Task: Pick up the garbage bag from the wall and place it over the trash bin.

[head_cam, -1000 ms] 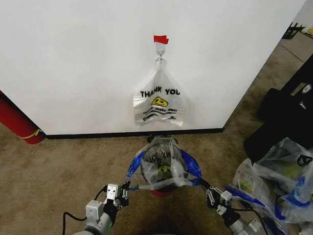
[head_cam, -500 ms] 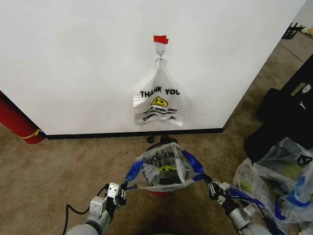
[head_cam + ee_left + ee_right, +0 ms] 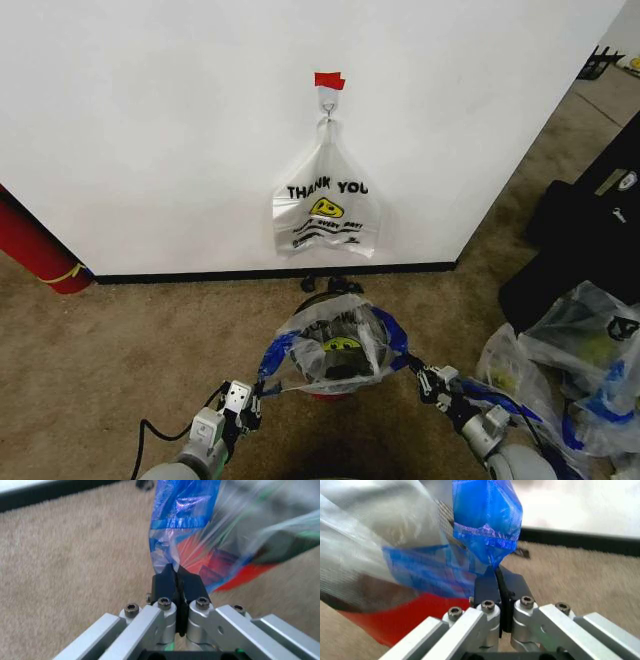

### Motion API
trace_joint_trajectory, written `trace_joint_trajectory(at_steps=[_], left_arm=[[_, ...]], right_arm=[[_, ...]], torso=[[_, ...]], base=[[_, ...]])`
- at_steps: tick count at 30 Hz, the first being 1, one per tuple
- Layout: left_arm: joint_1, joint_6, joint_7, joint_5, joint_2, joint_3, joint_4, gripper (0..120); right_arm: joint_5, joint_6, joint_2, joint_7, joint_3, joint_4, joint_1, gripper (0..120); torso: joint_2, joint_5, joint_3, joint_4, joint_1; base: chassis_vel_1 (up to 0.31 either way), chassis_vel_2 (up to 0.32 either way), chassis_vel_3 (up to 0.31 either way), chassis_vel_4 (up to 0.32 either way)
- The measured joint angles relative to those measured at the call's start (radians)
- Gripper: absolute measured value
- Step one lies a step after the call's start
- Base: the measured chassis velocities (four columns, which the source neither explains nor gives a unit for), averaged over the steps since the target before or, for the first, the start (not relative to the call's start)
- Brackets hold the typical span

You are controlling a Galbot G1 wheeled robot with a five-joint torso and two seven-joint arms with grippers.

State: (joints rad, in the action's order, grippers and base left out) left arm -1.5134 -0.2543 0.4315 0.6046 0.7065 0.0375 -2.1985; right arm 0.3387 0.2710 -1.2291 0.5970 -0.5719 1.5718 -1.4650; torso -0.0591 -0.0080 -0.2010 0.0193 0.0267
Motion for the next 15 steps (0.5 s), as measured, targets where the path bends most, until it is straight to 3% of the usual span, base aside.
trace_joint_trajectory(at_steps=[3,8,12,15], left_arm=[[-0.053,0.0,-0.004,0.013,-0.021,0.035,-0.077,0],[-0.122,-0.021,-0.014,0.005,-0.046,0.064,-0.13,0],[-0.143,-0.029,-0.024,-0.032,-0.059,0.056,-0.114,0],[-0.125,-0.03,-0.033,-0.077,-0.05,0.0,-0.053,0]], right_arm=[[0.03,0.023,0.011,0.096,-0.02,0.019,-0.022,0],[0.027,0.028,0.024,0.155,-0.041,0.017,-0.028,0],[0.007,0.023,0.03,0.156,-0.045,0.015,-0.024,0],[-0.028,0.006,0.032,0.141,-0.041,0.004,-0.01,0]], torso=[[0.0,0.0002,0.0,0.0001,0.0],[0.0,0.0002,0.0,0.0,0.0],[0.0,0.0001,0.0,0.0,0.0],[0.0,-0.0001,0.0,-0.0001,0.0]], base=[[0.0,0.0,0.0,0.0],[0.0,0.0,0.0,0.0],[0.0,0.0,0.0,0.0],[0.0,0.0,0.0,0.0]])
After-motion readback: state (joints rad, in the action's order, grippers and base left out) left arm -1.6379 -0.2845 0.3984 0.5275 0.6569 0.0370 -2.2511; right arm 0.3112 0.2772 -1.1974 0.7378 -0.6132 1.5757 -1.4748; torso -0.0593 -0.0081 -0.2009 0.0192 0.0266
